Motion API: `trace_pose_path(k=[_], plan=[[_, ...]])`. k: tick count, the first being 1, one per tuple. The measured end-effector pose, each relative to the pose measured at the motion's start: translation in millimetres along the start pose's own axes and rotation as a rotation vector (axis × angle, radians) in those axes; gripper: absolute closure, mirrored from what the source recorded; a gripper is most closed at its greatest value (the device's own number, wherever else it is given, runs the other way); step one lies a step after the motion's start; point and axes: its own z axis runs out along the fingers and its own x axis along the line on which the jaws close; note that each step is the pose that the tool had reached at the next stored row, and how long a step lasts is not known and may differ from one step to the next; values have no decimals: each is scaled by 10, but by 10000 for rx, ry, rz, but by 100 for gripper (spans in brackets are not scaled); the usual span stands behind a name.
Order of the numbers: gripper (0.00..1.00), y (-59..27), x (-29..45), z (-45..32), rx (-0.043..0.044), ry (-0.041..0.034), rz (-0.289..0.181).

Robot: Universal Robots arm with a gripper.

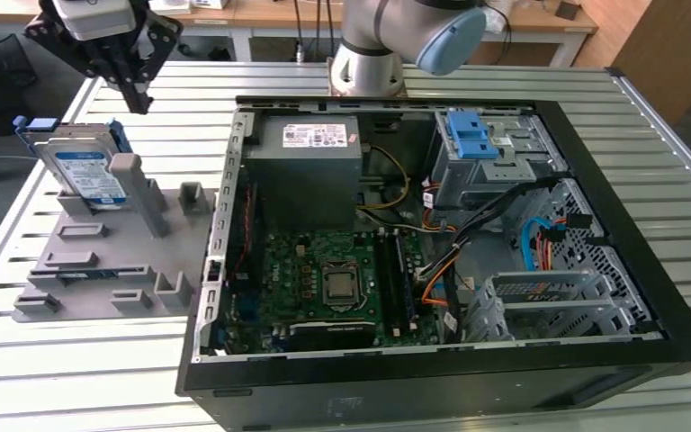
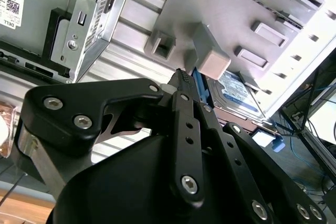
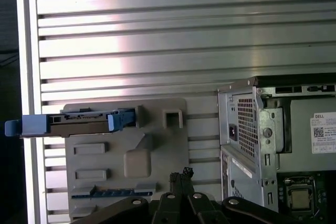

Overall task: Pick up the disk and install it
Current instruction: 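Reach for the disk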

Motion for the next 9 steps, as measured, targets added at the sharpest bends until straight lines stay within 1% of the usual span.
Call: trace_pose_path(k=[9], plan=[[89, 8, 73, 7, 0, 0, 0]])
